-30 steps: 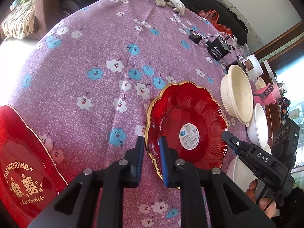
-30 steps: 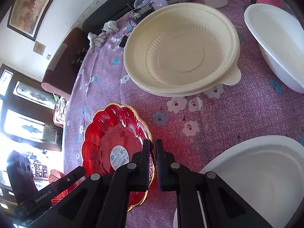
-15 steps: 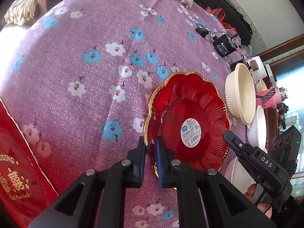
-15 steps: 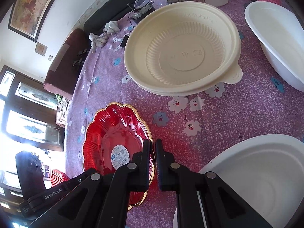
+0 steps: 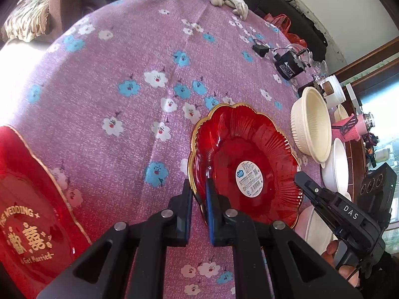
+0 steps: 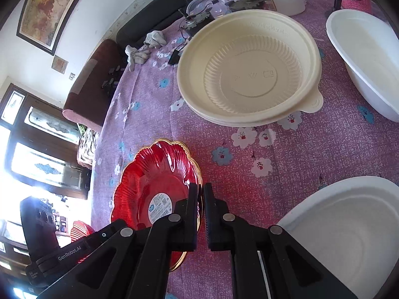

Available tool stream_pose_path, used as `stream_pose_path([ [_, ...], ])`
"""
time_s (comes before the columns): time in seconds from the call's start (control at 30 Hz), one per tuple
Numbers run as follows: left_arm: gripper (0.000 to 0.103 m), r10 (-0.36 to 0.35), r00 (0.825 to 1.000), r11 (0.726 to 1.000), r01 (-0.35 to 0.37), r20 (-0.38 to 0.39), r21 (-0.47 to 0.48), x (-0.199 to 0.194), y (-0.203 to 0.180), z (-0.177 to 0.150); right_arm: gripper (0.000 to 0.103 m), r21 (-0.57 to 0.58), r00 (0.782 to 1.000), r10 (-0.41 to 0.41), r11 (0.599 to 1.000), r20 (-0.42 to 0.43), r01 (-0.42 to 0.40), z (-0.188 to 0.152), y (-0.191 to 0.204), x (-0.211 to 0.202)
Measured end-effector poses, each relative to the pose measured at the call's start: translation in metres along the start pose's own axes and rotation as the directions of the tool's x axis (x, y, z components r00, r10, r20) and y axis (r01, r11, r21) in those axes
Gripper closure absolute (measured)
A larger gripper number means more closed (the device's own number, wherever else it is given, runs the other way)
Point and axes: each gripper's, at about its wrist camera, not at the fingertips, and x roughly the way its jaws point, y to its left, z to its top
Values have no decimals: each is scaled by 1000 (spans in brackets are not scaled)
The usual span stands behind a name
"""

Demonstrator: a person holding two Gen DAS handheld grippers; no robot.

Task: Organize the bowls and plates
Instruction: 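Lift the red plate with both grippers onto the red wedding plate stack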

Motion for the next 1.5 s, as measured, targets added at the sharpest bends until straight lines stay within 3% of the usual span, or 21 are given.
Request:
stream_pose_path([
  [0.33,93,-1,998,1000,-1,57,24,-38,6,-7,97,-50,998,44,998,48,-42,-15,24,-23],
  [0.7,93,10,987,1000,-13,158,17,-104,28,-21,97,-147,987,131,982,95,-116,-41,79,-56],
  [1.17,92,92,963,993,-70,254,-95,-178,118,-66,97,-290,979,202,938,13,-190,-100,178,-39],
  [1.5,91,153,962,980,-119,225,-159,-176,172,-91,97,-351,987,148,922,-65,-161,-146,207,2],
])
